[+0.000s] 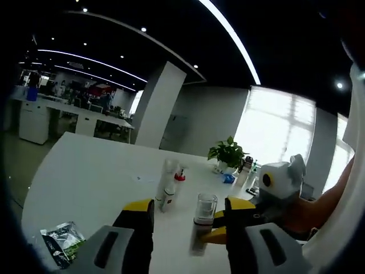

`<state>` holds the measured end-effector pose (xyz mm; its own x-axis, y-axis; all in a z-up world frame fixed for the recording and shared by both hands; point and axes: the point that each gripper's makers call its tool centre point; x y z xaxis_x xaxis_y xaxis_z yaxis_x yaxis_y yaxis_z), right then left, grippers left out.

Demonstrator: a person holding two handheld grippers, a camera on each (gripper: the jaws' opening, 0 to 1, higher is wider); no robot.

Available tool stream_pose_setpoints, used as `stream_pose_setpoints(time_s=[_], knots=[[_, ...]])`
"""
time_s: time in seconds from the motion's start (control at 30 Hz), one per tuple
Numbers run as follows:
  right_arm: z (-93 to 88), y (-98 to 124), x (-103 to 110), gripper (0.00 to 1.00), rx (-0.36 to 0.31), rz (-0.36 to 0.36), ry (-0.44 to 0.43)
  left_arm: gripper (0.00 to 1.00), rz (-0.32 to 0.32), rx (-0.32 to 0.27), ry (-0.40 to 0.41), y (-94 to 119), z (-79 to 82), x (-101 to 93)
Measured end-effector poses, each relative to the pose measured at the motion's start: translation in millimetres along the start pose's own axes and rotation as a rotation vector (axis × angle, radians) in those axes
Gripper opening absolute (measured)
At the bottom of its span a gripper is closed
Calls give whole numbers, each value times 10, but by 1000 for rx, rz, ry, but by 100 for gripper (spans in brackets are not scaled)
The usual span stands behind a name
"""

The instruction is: Arrange the skincare products in the storage area until every visible bottle or jar stands upright without overlapping.

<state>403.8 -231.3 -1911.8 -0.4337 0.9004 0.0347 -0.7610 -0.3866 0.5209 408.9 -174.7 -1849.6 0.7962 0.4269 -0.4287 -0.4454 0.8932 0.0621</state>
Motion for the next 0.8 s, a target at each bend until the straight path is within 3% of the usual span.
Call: stream_pose_setpoints(time_s=[0.2,0.37,0.5,0.8], knots=[[59,-53,-253,16,-24,-51,-28,64,25,-46,29,85,23,65],[63,-110,-442,16,-33,-87,-43,67,48,-64,48,179,7,108],[90,-148,-583,16,-46,-117,-78,71,61,-58,60,240,-50,119],[125,-242,-914,17,-77,-183,-60,76,81,-57,91,347,-127,136]])
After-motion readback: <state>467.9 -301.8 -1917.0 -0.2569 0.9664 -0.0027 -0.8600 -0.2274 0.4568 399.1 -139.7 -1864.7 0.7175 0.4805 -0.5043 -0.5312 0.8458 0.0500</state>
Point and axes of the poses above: the point that each gripper's makers call its tool centre point, and the gripper's own axes: y roughly backward along the fingers, x roughly to its left, z roughly out of its top, and after that the axes turned 10 degrees about -z, right-handed
